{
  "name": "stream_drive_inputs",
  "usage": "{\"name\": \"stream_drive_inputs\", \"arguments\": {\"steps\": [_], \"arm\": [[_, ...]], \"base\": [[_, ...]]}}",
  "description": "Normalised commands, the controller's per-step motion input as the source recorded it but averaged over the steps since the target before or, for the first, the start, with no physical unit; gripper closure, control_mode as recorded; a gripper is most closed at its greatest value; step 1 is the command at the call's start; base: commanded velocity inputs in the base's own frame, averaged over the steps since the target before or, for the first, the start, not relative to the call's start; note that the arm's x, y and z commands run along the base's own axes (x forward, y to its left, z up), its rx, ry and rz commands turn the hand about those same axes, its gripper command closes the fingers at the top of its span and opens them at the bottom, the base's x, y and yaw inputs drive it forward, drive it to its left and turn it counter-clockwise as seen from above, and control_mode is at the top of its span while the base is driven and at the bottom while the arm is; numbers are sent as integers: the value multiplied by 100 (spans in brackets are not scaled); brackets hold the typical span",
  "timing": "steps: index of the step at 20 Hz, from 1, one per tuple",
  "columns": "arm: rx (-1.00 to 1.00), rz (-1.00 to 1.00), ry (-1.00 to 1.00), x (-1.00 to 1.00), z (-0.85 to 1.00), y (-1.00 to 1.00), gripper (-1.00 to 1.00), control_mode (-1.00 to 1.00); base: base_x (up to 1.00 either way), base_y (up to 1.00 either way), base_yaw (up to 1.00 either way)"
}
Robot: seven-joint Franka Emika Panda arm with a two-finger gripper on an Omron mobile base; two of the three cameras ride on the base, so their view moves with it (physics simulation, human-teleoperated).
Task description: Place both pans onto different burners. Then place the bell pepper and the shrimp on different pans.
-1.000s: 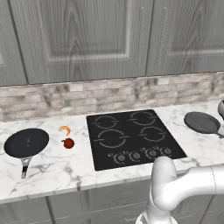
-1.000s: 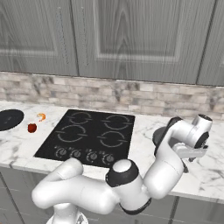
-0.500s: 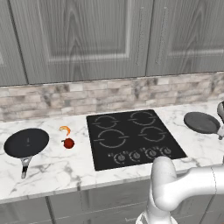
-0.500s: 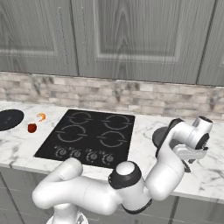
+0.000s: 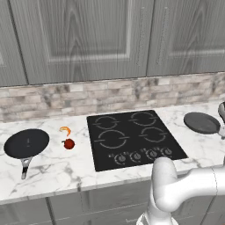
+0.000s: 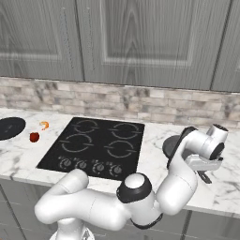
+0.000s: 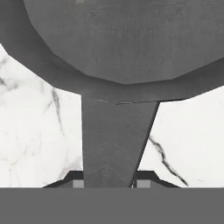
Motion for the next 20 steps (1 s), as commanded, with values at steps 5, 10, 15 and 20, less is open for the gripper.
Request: {"name": "stream_drive_inputs", "arguments": {"steps": [5,10,15,20], "arm": [[0,0,0,0,0,0,100,-100],[0,0,-3,0,11,0,100,-100],[0,6,-11,-6,32,0,100,-100],[0,18,-14,-13,24,15,100,-100]], "base": [[0,0,0],[0,0,0],[0,0,0],[0,0,0]]}}
